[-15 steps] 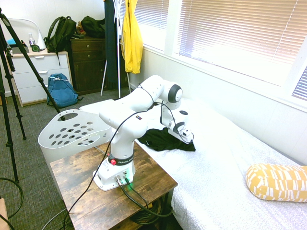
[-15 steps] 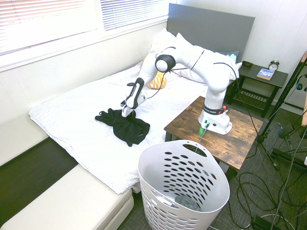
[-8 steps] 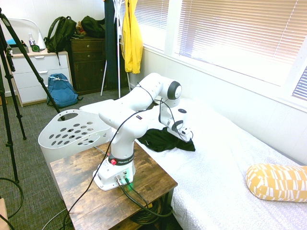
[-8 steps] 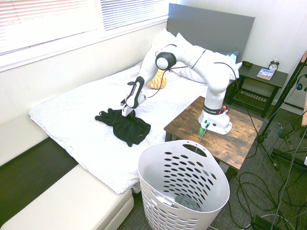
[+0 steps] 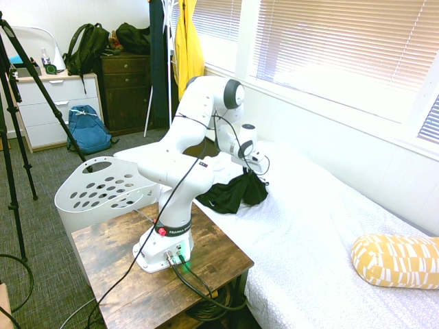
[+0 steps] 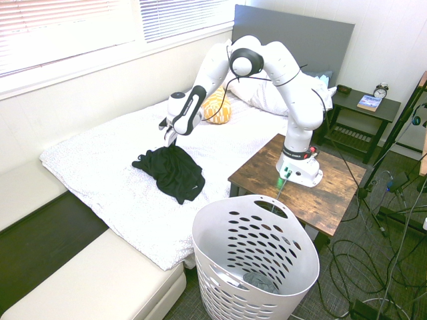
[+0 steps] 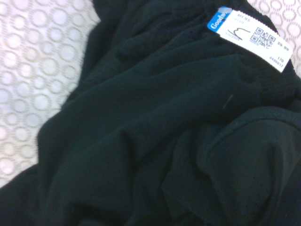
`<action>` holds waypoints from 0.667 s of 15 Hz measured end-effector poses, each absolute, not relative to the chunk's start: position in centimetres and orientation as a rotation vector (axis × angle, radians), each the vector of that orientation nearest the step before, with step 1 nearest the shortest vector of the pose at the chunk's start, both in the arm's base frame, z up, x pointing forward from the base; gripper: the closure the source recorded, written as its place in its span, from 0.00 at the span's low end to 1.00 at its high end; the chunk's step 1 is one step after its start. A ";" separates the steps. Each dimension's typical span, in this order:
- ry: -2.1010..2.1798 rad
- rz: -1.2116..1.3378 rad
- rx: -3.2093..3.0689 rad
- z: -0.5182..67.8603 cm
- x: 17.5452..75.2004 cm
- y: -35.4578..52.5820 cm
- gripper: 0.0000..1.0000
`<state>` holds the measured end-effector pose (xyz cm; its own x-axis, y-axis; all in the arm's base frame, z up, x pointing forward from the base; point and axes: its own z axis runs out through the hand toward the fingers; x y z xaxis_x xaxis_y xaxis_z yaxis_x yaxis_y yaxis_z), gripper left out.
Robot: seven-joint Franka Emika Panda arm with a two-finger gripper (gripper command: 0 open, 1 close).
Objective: Put my clothes in the laundry bag
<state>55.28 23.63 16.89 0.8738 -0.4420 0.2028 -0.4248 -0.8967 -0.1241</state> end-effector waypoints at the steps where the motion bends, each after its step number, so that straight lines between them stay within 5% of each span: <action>1: 0.663 -0.362 -2.987 19.1 53.7 25.0 1.00; 10: 0.402 -0.336 -3.161 47.5 40.5 34.6 1.00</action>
<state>40.54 34.57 47.46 0.9465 -0.2409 0.2146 -0.2540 -0.9666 0.0352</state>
